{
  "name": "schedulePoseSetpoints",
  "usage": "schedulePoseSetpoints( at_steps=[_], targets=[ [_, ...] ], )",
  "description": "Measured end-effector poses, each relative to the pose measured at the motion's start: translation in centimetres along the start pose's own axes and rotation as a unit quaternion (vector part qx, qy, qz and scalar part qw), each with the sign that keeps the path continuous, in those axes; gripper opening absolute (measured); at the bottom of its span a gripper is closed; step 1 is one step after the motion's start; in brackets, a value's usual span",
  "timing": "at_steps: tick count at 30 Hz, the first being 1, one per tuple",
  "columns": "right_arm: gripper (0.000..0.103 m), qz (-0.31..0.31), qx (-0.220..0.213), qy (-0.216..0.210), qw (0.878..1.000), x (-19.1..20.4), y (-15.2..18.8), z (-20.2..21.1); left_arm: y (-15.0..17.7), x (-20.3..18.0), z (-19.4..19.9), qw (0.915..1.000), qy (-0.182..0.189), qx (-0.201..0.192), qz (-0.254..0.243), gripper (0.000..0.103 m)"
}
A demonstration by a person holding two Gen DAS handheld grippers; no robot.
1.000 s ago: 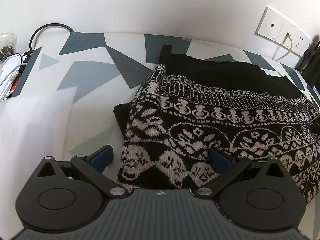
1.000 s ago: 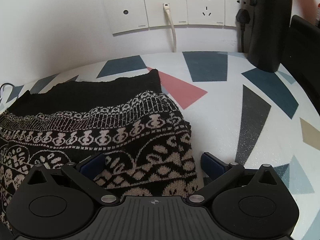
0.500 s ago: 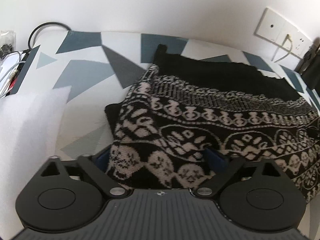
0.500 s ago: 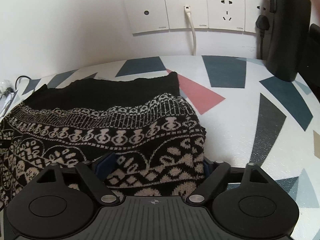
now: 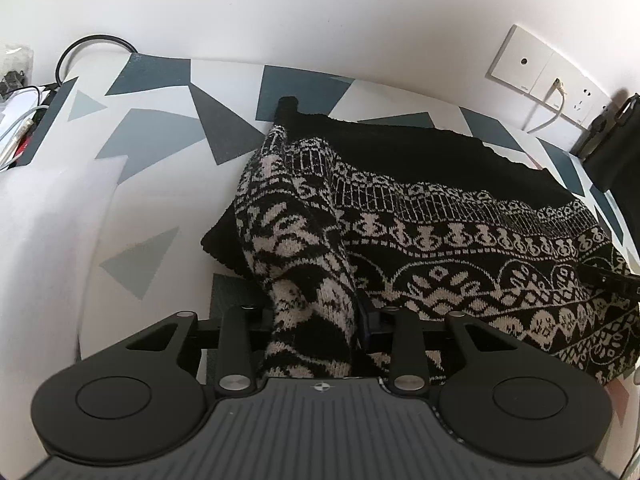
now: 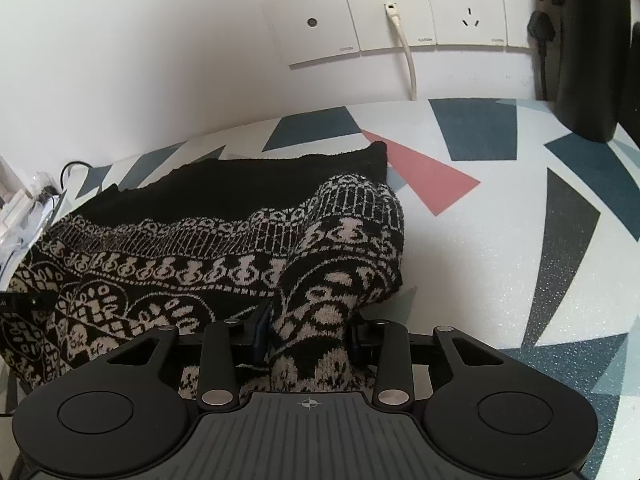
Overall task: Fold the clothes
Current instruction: 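Close both grippers on the patterned sweater edge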
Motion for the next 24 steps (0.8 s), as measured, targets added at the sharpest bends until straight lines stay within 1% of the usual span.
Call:
schedulePoseSetpoints(
  at_steps=[3, 8, 12, 24],
  targets=[
    [0.033, 0.005, -0.001, 0.000, 1.000, 0.0, 0.0, -0.2, -0.1, -0.2, -0.2, 1.0000, -0.006, 0.001, -0.005, 0.034],
    [0.033, 0.011, -0.003, 0.005, 1.000, 0.3, 0.2, -0.1, 0.1, -0.1, -0.2, 1.0000, -0.003, -0.003, 0.002, 0.035],
    [0.033, 0.007, -0.002, 0.007, 1.000, 0.3, 0.2, -0.1, 0.3, 0.1, -0.3, 0.9996, 0.000, -0.003, 0.029, 0.035],
    [0.033, 0.006, -0.005, 0.011, 1.000, 0.7, 0.5, -0.3, 1.0, -0.3, -0.1, 0.9966, 0.009, -0.009, 0.082, 0.035]
  ],
)
Point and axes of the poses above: each gripper's, at about its wrist camera, not at the fingertips, and z roughly against the way its jaws point, x to its left, y to its underside, the point moved 1 cm from there along -z, roughly the way its jaws point, and after that the axes turned 6 degrees about -z, right-handed, at the moved point
